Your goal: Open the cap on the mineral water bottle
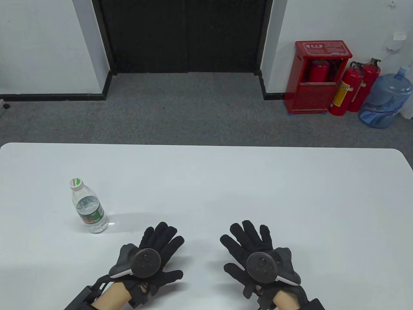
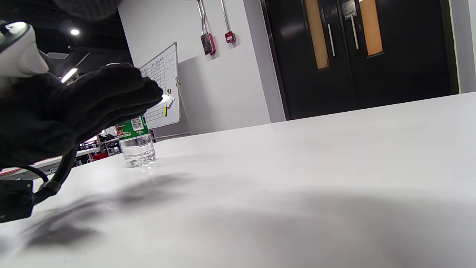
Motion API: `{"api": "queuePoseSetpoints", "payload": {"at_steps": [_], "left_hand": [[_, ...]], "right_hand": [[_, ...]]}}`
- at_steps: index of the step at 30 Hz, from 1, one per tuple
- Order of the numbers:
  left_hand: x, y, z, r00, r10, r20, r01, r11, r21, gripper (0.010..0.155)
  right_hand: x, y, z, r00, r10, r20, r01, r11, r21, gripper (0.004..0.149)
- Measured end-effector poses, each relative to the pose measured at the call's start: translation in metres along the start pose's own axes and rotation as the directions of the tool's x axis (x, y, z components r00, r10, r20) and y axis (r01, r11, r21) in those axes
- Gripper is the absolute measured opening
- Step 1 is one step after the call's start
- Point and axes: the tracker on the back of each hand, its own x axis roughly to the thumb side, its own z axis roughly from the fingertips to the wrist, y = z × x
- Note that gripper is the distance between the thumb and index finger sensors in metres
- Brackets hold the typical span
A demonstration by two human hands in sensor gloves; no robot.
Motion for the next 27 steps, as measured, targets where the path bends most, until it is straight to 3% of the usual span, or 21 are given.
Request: {"api": "queuePoseSetpoints", "payload": {"at_steps": [3,8,16,19,21,24,27], "left_hand": [[-0.005,0.018,0.003,0.999,0.035,-0.008,-0.034,0.996,0.081,0.088],[-0.026,0.076,0.018,0.995,0.089,-0.053,-0.07,0.953,0.294,0.087],[-0.094,0.169,0.054,0.971,0.099,-0.217,0.041,0.827,0.56,0.088],[-0.122,0.181,0.061,0.943,0.168,-0.287,0.044,0.793,0.607,0.089],[-0.146,0.183,0.062,0.9,0.176,-0.398,0.095,0.813,0.575,0.09],[-0.17,0.177,0.062,0.849,0.254,-0.462,0.061,0.823,0.564,0.09],[-0.195,0.163,0.065,0.776,0.395,-0.493,-0.025,0.799,0.601,0.09]], "right_hand": [[0.0,0.001,0.0,1.0,-0.002,-0.004,0.002,1.0,0.007,0.076],[0.0,0.001,0.0,1.0,-0.01,-0.007,0.01,1.0,0.019,0.076],[0.0,0.002,-0.001,1.0,-0.007,-0.004,0.007,1.0,0.026,0.076],[0.0,0.003,-0.001,1.0,-0.009,-0.008,0.009,0.999,0.031,0.076],[0.0,0.003,-0.001,1.0,-0.013,-0.011,0.014,0.999,0.039,0.076],[0.0,0.004,-0.001,1.0,-0.008,-0.011,0.009,0.999,0.048,0.076],[0.0,0.005,-0.002,1.0,-0.009,-0.01,0.01,0.998,0.055,0.075]]}}
